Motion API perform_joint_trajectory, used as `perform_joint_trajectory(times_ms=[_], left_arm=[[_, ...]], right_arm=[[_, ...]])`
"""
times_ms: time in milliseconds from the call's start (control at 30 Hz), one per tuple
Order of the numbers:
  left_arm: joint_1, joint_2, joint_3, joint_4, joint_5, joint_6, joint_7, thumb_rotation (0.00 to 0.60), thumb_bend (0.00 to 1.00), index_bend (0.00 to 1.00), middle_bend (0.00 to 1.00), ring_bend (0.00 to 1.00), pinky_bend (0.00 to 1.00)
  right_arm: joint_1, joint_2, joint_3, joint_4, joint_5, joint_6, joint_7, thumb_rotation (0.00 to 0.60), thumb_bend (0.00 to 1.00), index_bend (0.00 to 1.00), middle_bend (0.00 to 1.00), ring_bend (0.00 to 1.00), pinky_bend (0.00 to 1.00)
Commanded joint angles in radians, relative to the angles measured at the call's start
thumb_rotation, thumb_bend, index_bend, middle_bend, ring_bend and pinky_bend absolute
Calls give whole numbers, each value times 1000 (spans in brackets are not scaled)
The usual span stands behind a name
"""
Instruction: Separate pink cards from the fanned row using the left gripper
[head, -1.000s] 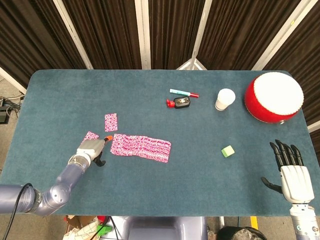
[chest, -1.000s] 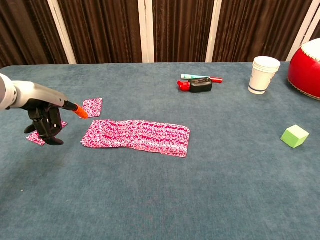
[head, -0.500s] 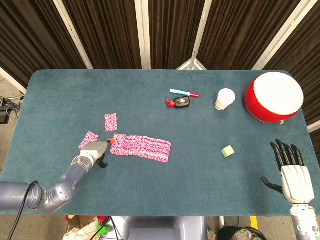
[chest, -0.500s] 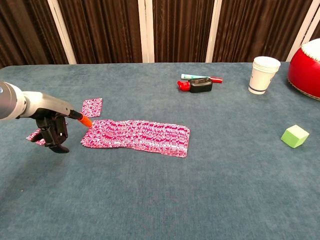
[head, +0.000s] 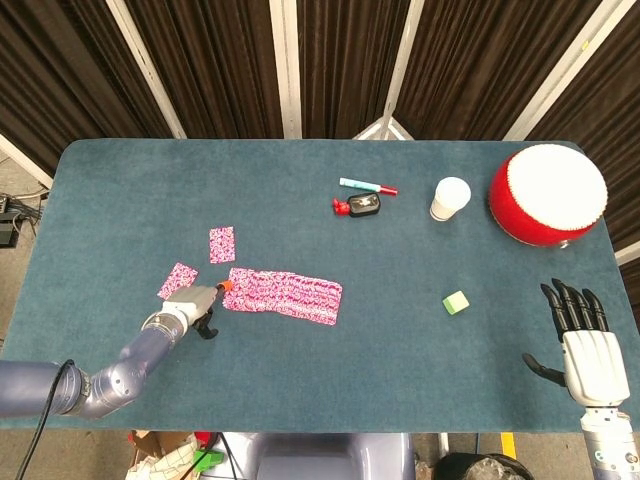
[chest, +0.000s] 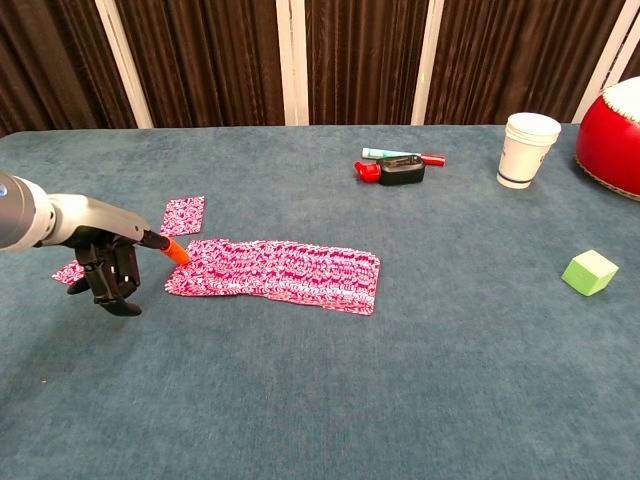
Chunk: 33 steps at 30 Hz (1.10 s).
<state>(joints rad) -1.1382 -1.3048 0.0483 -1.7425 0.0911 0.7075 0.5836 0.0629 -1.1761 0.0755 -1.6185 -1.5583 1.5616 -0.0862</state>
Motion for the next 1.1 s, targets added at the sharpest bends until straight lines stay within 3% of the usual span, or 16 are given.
perform_joint_trajectory(times_ms=[33,1100], left_arm=[[-5,-4,10,7,6,-5,-9,600,481,51,745,605,685],[-113,30,153,-29,-38,-55,-35,600,481,63,745,605,684]], right_arm=[[0,0,0,0,1,-1,1,600,129,72,71,96,71],[26,-18,23,7,8,-14,-6,600,129,83,71,96,72]])
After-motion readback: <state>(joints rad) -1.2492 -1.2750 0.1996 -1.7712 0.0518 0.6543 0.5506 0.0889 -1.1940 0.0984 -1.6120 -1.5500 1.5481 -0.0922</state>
